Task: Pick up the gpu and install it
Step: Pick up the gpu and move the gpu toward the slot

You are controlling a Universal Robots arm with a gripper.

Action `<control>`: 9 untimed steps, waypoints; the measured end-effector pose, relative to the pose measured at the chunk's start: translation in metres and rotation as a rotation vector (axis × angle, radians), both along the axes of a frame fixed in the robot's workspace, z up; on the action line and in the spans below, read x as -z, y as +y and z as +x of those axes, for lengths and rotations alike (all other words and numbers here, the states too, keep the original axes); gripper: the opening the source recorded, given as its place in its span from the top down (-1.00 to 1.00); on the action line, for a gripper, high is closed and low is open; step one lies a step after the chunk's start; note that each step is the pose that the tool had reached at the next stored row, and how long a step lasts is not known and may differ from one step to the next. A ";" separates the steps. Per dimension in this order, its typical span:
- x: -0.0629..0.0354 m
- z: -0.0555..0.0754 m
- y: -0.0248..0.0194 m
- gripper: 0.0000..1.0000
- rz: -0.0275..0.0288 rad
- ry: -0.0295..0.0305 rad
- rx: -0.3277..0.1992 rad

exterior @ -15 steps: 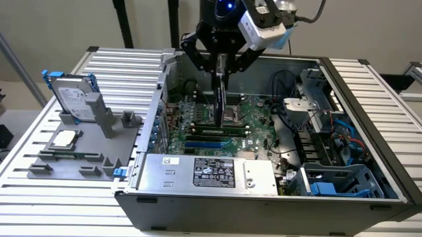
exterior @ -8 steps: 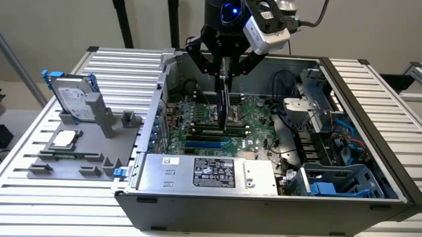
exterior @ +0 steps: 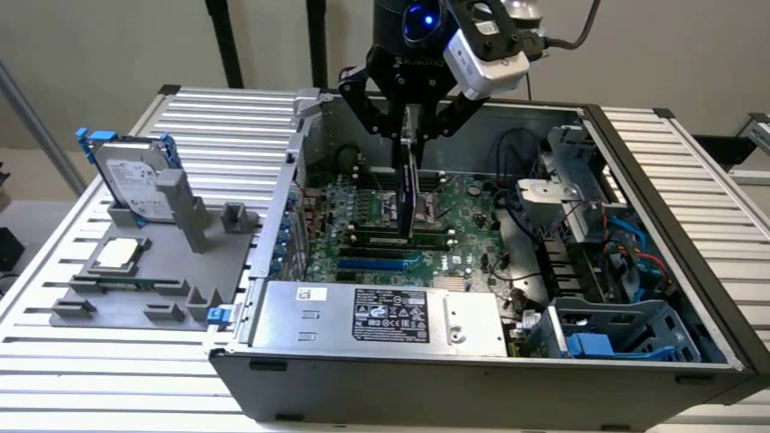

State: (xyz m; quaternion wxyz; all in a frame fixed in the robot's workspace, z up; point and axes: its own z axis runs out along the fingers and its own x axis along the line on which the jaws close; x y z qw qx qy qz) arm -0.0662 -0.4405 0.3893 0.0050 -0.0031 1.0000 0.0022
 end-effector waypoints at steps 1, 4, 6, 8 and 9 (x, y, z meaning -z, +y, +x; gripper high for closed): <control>0.0000 0.000 0.0000 1.00 0.0000 0.0001 0.000; 0.0003 0.000 0.0002 1.00 0.0002 0.0000 -0.001; 0.0012 0.000 0.0002 1.00 -0.0001 0.0000 -0.027; 0.0028 0.000 0.0002 1.00 0.0000 -0.0001 -0.064; 0.0035 0.000 0.0002 1.00 0.0000 -0.0001 -0.081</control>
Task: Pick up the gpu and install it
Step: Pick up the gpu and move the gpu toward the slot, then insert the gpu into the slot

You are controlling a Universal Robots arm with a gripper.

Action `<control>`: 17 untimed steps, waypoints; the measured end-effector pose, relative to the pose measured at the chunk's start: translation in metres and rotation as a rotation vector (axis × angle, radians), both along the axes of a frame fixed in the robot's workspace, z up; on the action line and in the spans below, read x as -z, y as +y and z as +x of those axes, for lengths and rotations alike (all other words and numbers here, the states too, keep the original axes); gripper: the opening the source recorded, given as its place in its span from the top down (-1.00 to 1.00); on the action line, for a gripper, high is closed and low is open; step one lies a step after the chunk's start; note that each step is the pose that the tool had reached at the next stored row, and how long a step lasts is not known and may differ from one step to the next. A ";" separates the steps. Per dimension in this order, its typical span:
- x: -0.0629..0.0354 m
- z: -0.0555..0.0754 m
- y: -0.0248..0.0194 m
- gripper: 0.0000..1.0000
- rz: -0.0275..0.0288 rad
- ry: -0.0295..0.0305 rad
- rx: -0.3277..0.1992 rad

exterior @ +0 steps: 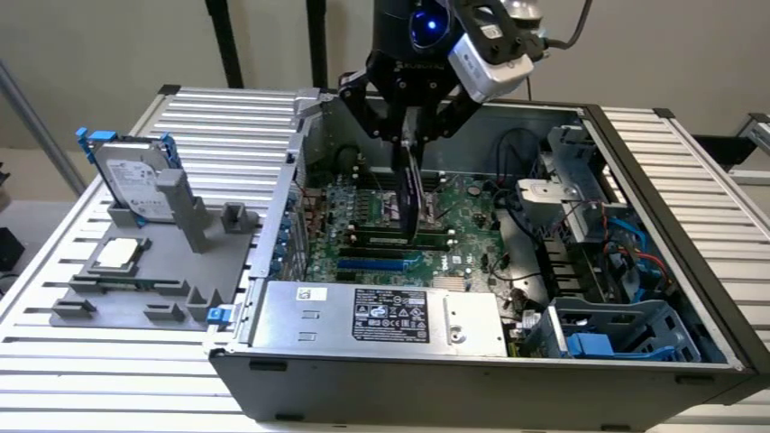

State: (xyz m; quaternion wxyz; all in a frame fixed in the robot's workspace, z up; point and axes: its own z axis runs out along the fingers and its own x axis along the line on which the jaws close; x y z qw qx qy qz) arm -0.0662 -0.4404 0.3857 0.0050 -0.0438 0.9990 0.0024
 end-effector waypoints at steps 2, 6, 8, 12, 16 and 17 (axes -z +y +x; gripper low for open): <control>0.0020 0.000 0.0000 1.00 0.0000 -0.0002 -0.038; 0.0059 0.000 0.0000 1.00 0.0000 -0.0015 -0.110; 0.0078 0.000 0.0000 1.00 0.0000 -0.0020 -0.147; 0.0116 0.000 0.0000 1.00 0.0001 -0.0033 -0.219; 0.0152 0.000 0.0000 1.00 -0.0001 -0.0046 -0.291; 0.0162 0.000 0.0000 1.00 -0.0001 -0.0048 -0.311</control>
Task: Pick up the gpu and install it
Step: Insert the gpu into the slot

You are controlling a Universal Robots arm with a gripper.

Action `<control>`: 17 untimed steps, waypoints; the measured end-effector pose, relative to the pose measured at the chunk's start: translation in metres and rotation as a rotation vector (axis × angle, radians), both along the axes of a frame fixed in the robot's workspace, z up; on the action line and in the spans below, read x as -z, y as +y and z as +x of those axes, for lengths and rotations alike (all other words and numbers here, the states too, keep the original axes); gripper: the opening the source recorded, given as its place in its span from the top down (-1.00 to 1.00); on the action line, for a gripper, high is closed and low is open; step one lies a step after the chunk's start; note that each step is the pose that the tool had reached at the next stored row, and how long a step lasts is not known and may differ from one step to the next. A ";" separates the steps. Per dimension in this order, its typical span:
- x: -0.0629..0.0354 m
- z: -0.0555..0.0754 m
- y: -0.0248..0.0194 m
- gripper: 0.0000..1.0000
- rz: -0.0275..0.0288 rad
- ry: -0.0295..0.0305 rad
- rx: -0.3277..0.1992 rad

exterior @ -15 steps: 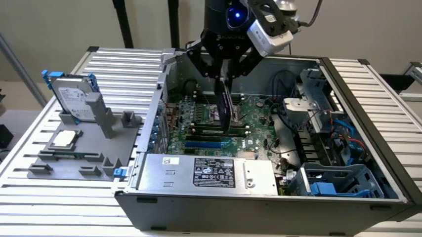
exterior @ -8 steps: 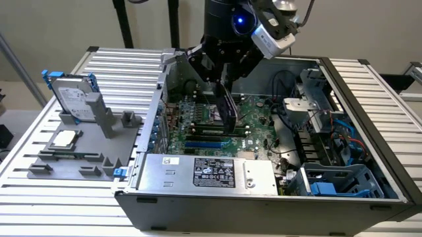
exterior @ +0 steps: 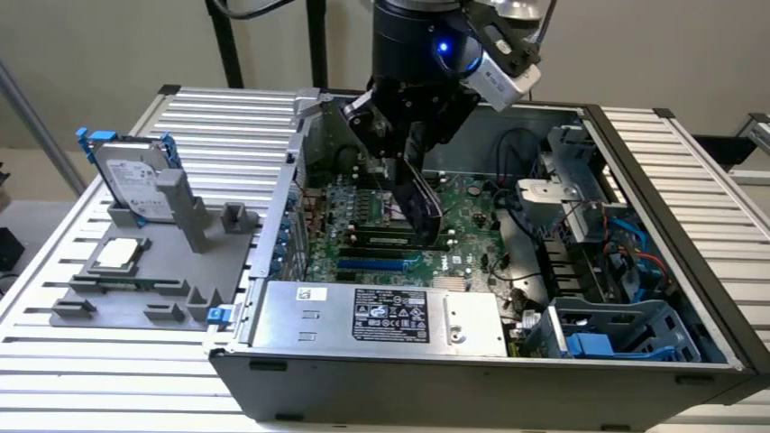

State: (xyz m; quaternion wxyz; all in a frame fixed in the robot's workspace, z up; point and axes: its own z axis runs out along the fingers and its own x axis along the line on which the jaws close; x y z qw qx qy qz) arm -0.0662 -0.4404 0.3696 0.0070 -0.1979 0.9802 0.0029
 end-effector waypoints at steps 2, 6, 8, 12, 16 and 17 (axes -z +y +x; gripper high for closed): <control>0.0017 0.000 0.0000 1.00 0.0001 0.0000 -0.036; 0.0051 0.000 0.0000 1.00 0.0001 -0.0004 -0.108; 0.0067 0.000 0.0000 1.00 0.0000 -0.0012 -0.144; 0.0096 0.000 0.0000 1.00 0.0000 -0.0023 -0.217; 0.0122 0.000 0.0000 1.00 0.0000 -0.0030 -0.290; 0.0129 0.000 0.0000 1.00 -0.0001 -0.0032 -0.308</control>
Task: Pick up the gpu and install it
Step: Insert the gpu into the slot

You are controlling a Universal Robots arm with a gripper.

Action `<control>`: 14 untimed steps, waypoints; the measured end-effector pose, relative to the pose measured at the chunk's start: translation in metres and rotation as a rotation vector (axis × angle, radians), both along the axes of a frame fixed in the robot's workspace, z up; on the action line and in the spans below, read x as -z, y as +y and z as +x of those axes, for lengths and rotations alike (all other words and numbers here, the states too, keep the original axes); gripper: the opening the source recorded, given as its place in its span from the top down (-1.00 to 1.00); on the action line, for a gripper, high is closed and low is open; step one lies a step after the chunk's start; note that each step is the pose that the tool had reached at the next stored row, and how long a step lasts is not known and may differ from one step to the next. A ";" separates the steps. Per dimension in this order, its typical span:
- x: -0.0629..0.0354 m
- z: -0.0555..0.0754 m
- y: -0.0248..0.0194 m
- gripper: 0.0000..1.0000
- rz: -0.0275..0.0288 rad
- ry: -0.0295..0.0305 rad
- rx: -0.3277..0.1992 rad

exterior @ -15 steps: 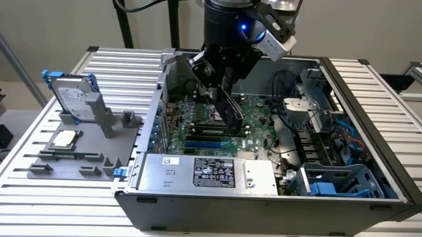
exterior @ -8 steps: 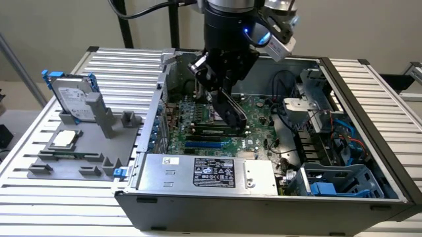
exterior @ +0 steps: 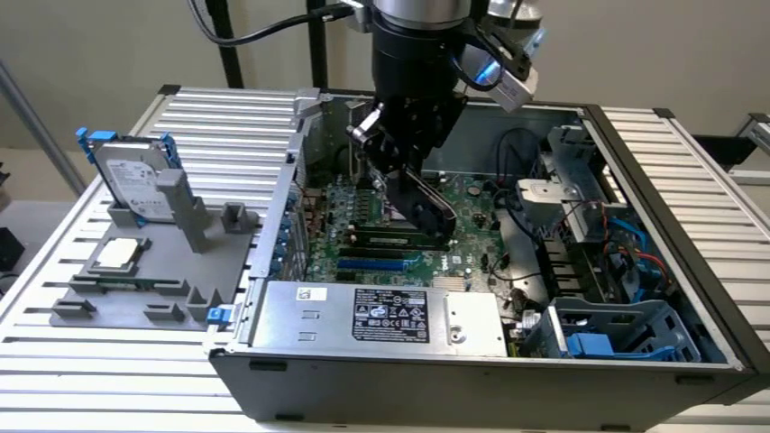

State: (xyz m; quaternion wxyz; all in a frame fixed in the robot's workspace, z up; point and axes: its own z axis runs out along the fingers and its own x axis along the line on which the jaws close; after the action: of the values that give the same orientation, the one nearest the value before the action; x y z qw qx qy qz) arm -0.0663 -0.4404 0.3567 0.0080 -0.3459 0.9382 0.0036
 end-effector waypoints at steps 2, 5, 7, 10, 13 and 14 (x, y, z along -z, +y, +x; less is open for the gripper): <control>0.0014 0.000 0.0000 1.00 0.0000 -0.0004 -0.038; 0.0035 0.000 0.0000 1.00 0.0001 -0.0009 -0.091; 0.0050 0.000 0.0000 1.00 0.0001 -0.0011 -0.129; 0.0072 0.000 0.0000 1.00 0.0001 -0.0014 -0.183; 0.0094 0.000 0.0000 1.00 0.0001 -0.0015 -0.236; 0.0102 0.000 0.0000 1.00 0.0002 -0.0017 -0.255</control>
State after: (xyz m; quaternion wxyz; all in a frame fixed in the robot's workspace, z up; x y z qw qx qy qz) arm -0.0662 -0.4404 0.3464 0.0083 -0.4622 0.8867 0.0044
